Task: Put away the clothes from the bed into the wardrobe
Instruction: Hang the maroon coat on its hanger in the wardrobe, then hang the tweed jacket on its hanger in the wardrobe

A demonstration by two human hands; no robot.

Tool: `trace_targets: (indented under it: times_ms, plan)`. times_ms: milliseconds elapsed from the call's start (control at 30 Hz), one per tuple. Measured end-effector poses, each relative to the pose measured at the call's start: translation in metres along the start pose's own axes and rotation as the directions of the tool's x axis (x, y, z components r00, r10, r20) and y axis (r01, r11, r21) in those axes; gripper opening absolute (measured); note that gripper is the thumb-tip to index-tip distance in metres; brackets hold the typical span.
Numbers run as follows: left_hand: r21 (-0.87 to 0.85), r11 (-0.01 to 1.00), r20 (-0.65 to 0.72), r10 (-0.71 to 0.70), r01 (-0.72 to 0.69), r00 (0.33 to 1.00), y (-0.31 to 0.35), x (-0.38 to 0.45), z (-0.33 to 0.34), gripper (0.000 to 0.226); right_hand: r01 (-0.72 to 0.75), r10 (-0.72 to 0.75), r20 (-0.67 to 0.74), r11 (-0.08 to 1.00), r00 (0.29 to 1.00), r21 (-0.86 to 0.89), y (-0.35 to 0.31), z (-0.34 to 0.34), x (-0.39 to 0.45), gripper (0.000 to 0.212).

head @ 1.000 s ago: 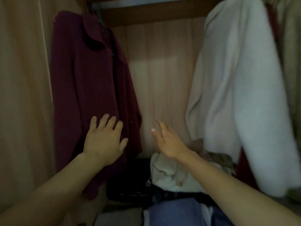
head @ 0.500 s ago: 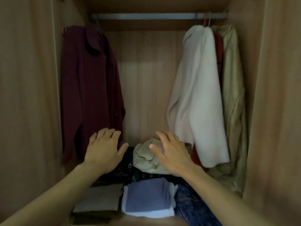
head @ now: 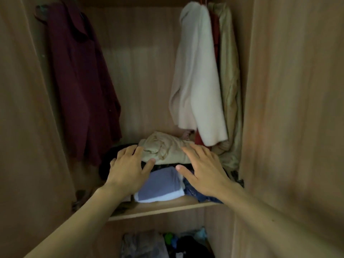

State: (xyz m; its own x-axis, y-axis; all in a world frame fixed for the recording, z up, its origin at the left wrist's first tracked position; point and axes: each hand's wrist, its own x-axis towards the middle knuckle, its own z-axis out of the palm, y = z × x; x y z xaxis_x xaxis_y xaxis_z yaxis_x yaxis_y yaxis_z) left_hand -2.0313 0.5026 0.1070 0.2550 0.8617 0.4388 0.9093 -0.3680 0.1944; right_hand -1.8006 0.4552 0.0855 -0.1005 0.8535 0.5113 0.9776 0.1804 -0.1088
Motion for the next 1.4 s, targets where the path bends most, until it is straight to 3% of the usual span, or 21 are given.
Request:
trace_targets:
  times_ms: [200,267,333,500,567,767,967,1100,1200,1400]
  plan:
    - [-0.178,0.965,0.081,0.208,-0.191,0.975,0.030,-0.050,0.039,0.071,-0.182,0.191,0.062,0.975,0.980,-0.128,-0.002,-0.021,-0.088,0.096]
    - [-0.252,0.933,0.102,0.289,-0.256,0.952,0.048,-0.064,0.050,0.079,-0.247,0.259,0.072,0.957,0.963,-0.151,-0.002,-0.028,-0.123,0.089]
    - [-0.314,0.900,0.112,0.352,-0.302,0.929,0.073,-0.078,0.058,0.068,-0.333,0.355,0.084,0.921,0.931,-0.201,-0.001,-0.039,-0.156,0.075]
    - [-0.426,0.776,0.069,0.540,-0.465,0.839,0.138,-0.111,0.062,0.081,-0.481,0.514,0.045,0.828,0.857,-0.287,0.005,-0.075,-0.232,0.077]
    - [-0.443,0.737,0.071,0.597,-0.510,0.799,0.164,-0.129,0.063,0.075,-0.537,0.564,0.008,0.791,0.826,-0.293,0.009,-0.090,-0.265,0.074]
    - [-0.486,0.550,0.012,0.781,-0.679,0.624,0.264,-0.195,0.062,0.078,-0.738,0.742,-0.123,0.606,0.659,-0.296,0.018,-0.141,-0.385,0.077]
    - [-0.537,0.420,-0.001,0.867,-0.731,0.499,0.378,-0.303,0.042,0.079,-0.864,0.851,-0.202,0.429,0.484,-0.264,0.023,-0.202,-0.536,0.060]
    - [-0.574,0.352,0.037,0.913,-0.739,0.406,0.444,-0.396,0.034,0.064,-0.910,0.887,-0.239,0.342,0.395,-0.236,0.017,-0.245,-0.642,0.061]
    - [-0.581,0.315,0.070,0.938,-0.751,0.339,0.485,-0.459,0.031,0.069,-0.935,0.907,-0.260,0.278,0.330,-0.219,0.011,-0.273,-0.719,0.061]
    - [-0.600,0.268,0.102,0.960,-0.753,0.261,0.540,-0.547,0.033,0.058,-0.978,0.945,-0.280,0.129,0.171,-0.162,0.001,-0.310,-0.829,0.074]
